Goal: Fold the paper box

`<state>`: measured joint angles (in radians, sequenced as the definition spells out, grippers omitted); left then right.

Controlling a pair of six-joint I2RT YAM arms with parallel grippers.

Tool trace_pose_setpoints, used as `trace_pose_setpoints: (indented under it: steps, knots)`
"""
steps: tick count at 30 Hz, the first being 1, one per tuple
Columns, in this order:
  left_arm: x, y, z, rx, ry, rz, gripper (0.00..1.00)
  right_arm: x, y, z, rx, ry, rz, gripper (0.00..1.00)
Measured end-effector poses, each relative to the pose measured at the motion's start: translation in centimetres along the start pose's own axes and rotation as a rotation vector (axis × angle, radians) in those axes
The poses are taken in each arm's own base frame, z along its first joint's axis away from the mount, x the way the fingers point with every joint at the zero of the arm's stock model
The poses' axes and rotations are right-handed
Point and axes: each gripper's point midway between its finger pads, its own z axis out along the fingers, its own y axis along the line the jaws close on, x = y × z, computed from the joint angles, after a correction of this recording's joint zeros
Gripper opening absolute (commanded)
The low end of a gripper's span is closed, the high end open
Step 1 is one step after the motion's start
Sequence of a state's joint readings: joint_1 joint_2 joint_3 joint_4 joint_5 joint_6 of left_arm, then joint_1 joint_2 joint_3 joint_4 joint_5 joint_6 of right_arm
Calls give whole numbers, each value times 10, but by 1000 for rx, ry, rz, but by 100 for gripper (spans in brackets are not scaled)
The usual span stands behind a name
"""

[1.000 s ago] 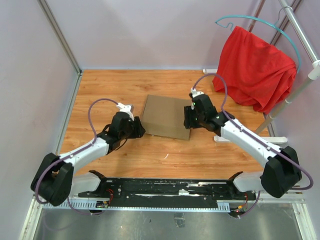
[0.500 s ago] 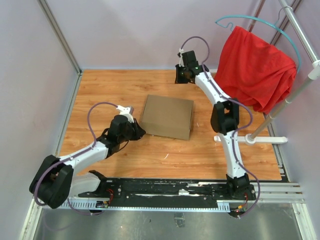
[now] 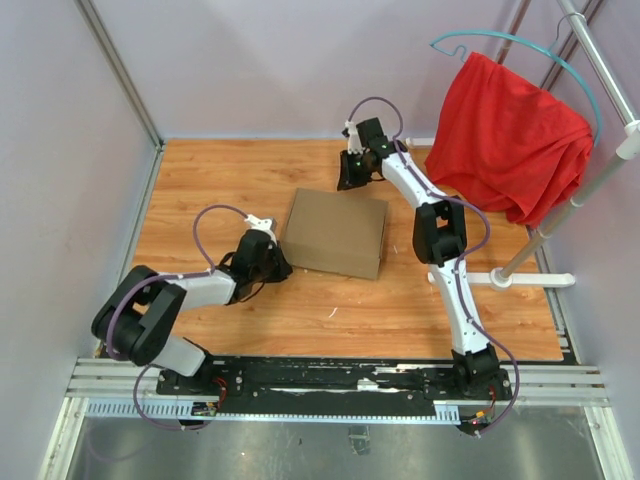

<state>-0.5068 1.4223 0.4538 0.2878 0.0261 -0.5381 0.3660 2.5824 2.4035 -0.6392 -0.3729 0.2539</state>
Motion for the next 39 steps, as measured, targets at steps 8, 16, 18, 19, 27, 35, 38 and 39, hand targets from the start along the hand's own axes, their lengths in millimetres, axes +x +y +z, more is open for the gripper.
trace_pose_setpoints:
  steps: [8, 16, 18, 19, 27, 35, 38, 39]
  knots:
    - [-31, -10, 40, -50, -45, 22, 1, 23, 7, 2, -71, 77, -82, 23]
    - [-37, -24, 57, -98, -40, 59, 0, 20, -7, -5, -8, 65, -223, 22]
    - [-37, -25, 57, -119, -40, 68, 1, 22, -12, -10, 21, 68, -235, 22]
    - [-37, -24, 57, -130, -42, 71, 2, 23, -13, -11, 30, 72, -235, 22]
    - [-13, -19, 30, -150, -9, 58, 17, 41, -11, -14, 68, 127, -173, 20]
    - [19, -39, -11, -85, 60, 104, 27, 76, -38, -48, 160, 181, 17, 21]
    - [26, -66, -18, 8, 72, 115, 28, 74, -56, -66, 229, 163, 49, 21]
    - [30, -79, -19, 55, 77, 122, 28, 74, -64, -72, 263, 157, 58, 21]
